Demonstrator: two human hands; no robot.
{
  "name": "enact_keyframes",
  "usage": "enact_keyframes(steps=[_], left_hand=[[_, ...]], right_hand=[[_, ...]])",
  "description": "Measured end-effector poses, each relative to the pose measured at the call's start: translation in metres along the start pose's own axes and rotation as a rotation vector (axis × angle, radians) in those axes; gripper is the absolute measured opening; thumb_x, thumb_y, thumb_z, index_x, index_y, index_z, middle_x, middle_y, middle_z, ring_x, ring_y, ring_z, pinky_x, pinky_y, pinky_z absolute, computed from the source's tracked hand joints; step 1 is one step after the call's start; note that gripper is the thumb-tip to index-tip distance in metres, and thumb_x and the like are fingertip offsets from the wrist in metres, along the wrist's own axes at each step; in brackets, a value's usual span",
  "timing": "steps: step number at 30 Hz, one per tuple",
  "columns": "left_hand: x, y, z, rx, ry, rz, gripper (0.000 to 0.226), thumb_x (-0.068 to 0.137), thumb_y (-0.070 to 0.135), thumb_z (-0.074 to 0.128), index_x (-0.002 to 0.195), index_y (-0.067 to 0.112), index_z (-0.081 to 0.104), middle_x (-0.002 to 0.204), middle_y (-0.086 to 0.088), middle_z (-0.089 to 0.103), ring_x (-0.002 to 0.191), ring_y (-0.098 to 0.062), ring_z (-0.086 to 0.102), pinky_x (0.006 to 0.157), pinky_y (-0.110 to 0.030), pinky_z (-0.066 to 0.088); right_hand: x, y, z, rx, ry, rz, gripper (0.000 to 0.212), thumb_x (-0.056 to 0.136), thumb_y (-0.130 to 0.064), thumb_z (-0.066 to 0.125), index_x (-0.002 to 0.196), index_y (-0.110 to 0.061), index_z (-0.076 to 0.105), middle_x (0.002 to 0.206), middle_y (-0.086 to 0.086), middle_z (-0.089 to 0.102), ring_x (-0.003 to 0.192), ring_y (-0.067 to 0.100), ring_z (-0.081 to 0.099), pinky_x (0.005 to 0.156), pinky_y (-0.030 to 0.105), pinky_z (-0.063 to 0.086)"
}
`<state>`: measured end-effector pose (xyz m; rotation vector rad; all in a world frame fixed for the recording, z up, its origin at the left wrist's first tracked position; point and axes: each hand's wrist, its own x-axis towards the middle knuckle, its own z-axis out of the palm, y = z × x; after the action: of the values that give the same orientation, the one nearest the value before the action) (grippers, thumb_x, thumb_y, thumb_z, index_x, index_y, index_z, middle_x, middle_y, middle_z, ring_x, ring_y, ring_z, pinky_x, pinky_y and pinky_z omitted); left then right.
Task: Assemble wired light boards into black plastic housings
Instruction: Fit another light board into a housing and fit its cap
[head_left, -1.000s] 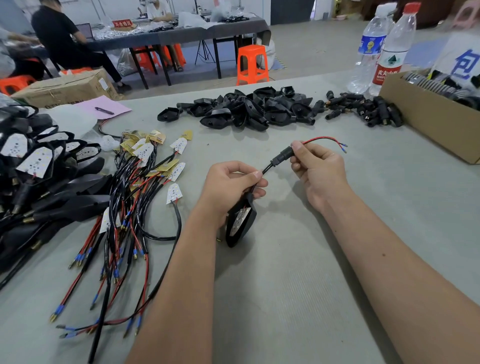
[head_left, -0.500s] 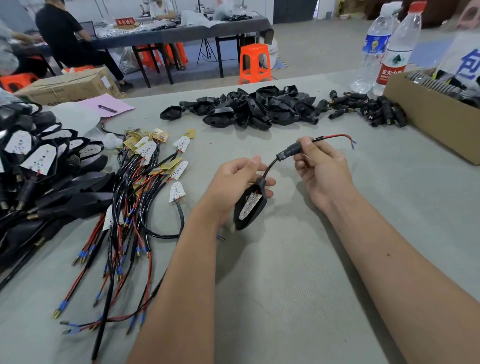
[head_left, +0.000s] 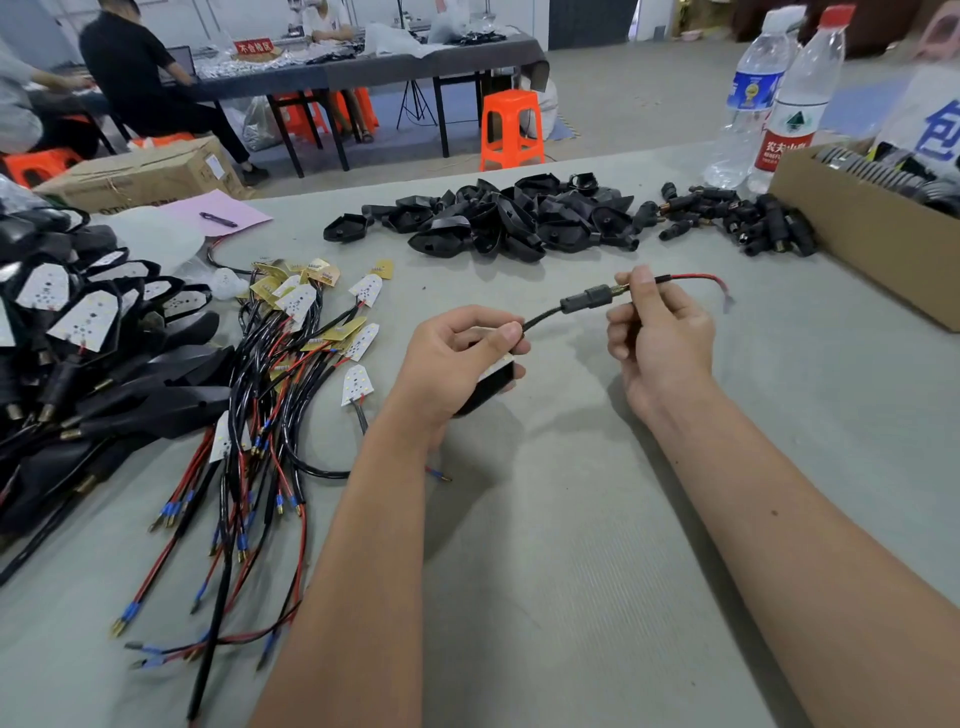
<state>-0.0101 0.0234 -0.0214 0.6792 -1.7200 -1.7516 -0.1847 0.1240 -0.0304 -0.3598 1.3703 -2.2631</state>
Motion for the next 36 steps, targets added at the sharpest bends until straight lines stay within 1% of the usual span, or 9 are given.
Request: enact_keyframes(steps=[2,6,13,16,20,23,26,31,36], left_hand=[[-0.0003,-0.0002,-0.0008,0.022,-0.003,-0.013,0.008,0.096,0.013,0.071,0.1,0.009,0.077,0.089,-0.012,0.076,0.069,-0.024,0.07,0.064,-0.032,0.06],[-0.0006,0.0007,0.0014,0.059,0.013,-0.02,0.005,0.095,0.009,0.072,0.097,0.007,0.076,0.087,-0.015,0.075,0.065,-0.025,0.067,0.061,-0.032,0.058],[0.0001,0.0003,0.0056,0.151,0.023,-0.018,0.008,0.093,0.009,0.072,0.101,0.009,0.074,0.086,-0.011,0.076,0.069,-0.022,0.067,0.07,-0.036,0.058],[0.0045,0.0012,0.0006,0.333,0.098,0.05,0.013,0.089,0.027,0.076,0.101,0.022,0.076,0.086,0.001,0.078,0.08,-0.015,0.07,0.083,-0.035,0.056],[0.0054,0.0046,-0.0021,0.413,0.052,0.069,0.03,0.079,0.045,0.077,0.103,0.026,0.077,0.088,0.004,0.078,0.084,-0.009,0.074,0.082,-0.027,0.057],[0.0039,0.0025,0.0024,0.4,-0.013,0.027,0.034,0.078,0.042,0.077,0.105,0.022,0.076,0.086,-0.003,0.079,0.076,-0.014,0.074,0.088,-0.042,0.061],[0.0028,0.003,0.0042,0.383,-0.021,0.036,0.03,0.08,0.042,0.076,0.103,0.022,0.077,0.084,-0.006,0.078,0.07,-0.016,0.071,0.087,-0.049,0.06],[0.0024,0.0042,0.0064,0.456,-0.018,0.059,0.021,0.08,0.036,0.078,0.099,0.025,0.078,0.08,-0.007,0.077,0.069,-0.018,0.07,0.084,-0.049,0.06],[0.0025,0.0047,0.001,0.498,0.006,0.011,0.022,0.078,0.016,0.087,0.094,0.026,0.076,0.08,0.001,0.078,0.075,-0.019,0.075,0.08,-0.043,0.062]], right_hand=[[0.0005,0.0018,0.0008,-0.047,0.03,-0.027,0.027,0.104,-0.028,0.061,0.084,-0.011,0.069,0.059,0.003,0.062,0.045,0.014,0.047,0.042,0.023,0.036],[0.0019,0.0027,0.0018,-0.057,0.004,-0.03,0.025,0.1,-0.024,0.069,0.079,-0.011,0.075,0.072,0.002,0.064,0.059,0.012,0.051,0.049,0.022,0.04],[0.0005,0.0029,-0.0004,-0.065,-0.12,-0.008,0.019,0.098,-0.023,0.071,0.085,-0.01,0.076,0.078,0.003,0.072,0.063,0.014,0.061,0.051,0.023,0.045],[0.0009,0.0029,-0.0002,-0.05,-0.104,0.0,0.015,0.096,-0.018,0.073,0.089,-0.005,0.072,0.079,0.005,0.074,0.062,0.015,0.064,0.051,0.023,0.046],[-0.0001,0.0038,0.0002,-0.087,-0.184,-0.014,0.018,0.097,-0.021,0.072,0.083,-0.009,0.074,0.079,0.006,0.075,0.06,0.015,0.064,0.051,0.023,0.045],[-0.0017,0.003,0.0009,-0.088,-0.242,0.002,0.034,0.103,-0.032,0.062,0.078,-0.015,0.076,0.085,0.013,0.077,0.061,0.018,0.066,0.051,0.024,0.046],[-0.0021,0.0013,0.0018,-0.078,-0.255,0.026,0.049,0.109,-0.04,0.047,0.079,-0.013,0.076,0.088,0.018,0.077,0.06,0.019,0.065,0.05,0.024,0.047],[-0.0046,0.0037,0.004,-0.168,-0.341,0.025,0.044,0.109,-0.034,0.048,0.088,-0.008,0.078,0.09,0.014,0.076,0.065,0.019,0.063,0.051,0.026,0.045],[-0.0005,0.0028,0.0012,-0.105,-0.182,0.014,0.038,0.107,-0.032,0.054,0.092,-0.009,0.08,0.076,0.004,0.064,0.061,0.015,0.056,0.049,0.024,0.043]])
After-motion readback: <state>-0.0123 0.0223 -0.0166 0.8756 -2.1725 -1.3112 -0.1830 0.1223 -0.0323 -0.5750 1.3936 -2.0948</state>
